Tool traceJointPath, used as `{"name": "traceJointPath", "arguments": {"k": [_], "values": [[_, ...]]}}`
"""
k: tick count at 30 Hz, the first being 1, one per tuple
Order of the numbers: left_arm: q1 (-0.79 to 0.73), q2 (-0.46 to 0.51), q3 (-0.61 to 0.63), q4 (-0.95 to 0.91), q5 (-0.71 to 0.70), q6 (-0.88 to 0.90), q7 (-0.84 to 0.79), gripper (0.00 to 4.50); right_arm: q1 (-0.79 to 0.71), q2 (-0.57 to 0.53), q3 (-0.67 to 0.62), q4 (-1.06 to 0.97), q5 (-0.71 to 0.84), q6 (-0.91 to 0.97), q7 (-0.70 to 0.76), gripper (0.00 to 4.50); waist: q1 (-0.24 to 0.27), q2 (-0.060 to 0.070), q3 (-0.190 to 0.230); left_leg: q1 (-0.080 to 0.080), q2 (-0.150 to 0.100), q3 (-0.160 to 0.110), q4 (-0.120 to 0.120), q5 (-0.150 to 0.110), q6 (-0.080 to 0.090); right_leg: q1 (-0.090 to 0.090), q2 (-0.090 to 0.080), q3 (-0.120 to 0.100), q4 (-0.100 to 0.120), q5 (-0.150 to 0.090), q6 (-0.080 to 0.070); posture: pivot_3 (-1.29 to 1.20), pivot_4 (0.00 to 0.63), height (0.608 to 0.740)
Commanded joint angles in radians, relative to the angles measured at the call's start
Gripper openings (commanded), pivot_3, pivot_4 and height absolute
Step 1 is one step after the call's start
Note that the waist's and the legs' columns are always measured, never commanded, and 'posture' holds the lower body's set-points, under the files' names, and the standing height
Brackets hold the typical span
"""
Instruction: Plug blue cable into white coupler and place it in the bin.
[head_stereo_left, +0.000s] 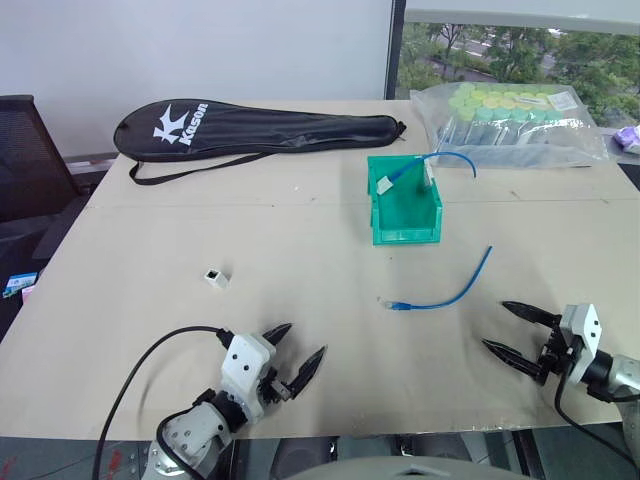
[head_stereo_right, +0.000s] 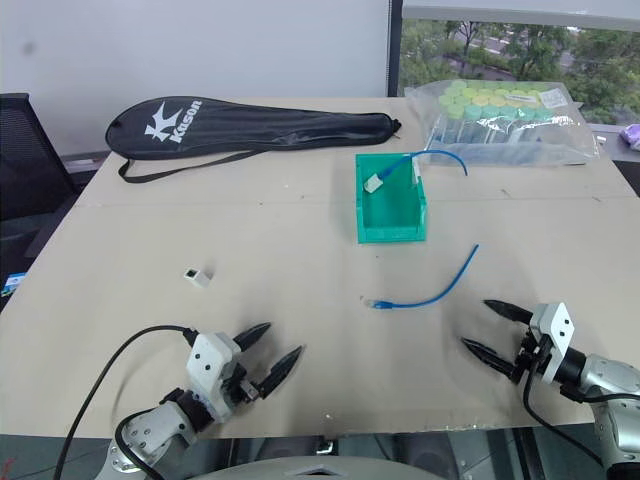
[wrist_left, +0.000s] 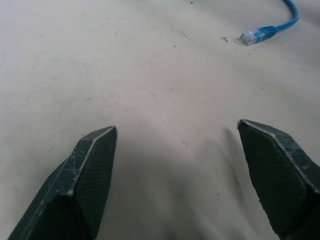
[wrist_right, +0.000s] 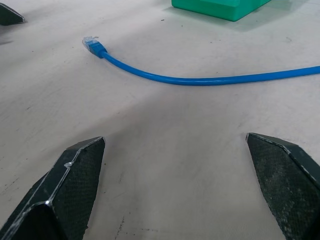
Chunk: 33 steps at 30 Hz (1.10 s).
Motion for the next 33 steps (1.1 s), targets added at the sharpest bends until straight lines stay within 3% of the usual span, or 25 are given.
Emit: {"name": "traceJointPath", "arguments": {"k": [1, 20, 27, 33], "values": [[0.008, 0.020, 0.022, 0.037, -0.005, 0.004, -0.017, 3.95, 0.021, -0.010, -0.020, -0.001, -0.002, -0.003, 0.002, 4.45, 0.000, 0.000, 0.000, 0.000, 0.000, 0.000, 0.000, 0.000, 0.000, 0.000, 0.000, 0.000, 0.000, 0.000, 0.000, 0.00, 0.150, 0.740], [-0.041, 0.083, 0.042, 0.057, -0.047, -0.019, -0.116, 3.95, 0.046, 0.003, -0.010, -0.031, 0.008, -0.020, -0.002, 4.45, 0.002, -0.001, 0.000, 0.000, 0.001, 0.000, -0.001, 0.000, 0.000, 0.000, -0.001, 0.000, -0.001, 0.000, 0.000, 0.00, 0.150, 0.740], [-0.301, 0.149, -0.089, 0.032, -0.009, 0.080, -0.212, 3.95, 0.105, 0.001, 0.003, -0.203, 0.076, 0.023, 0.025, 4.45, 0.005, 0.000, 0.002, -0.002, 0.002, 0.000, -0.001, 0.000, 0.000, 0.000, 0.001, -0.002, -0.001, 0.001, -0.001, 0.00, 0.150, 0.740], [-0.639, 0.161, -0.249, 0.142, 0.041, 0.206, -0.314, 3.95, 0.133, -0.008, 0.015, -0.337, 0.099, 0.067, 0.022, 4.45, -0.001, -0.003, 0.004, -0.003, 0.001, 0.002, 0.000, -0.001, 0.001, 0.000, 0.003, -0.002, -0.001, 0.003, -0.004, 0.00, 0.150, 0.740]]}}
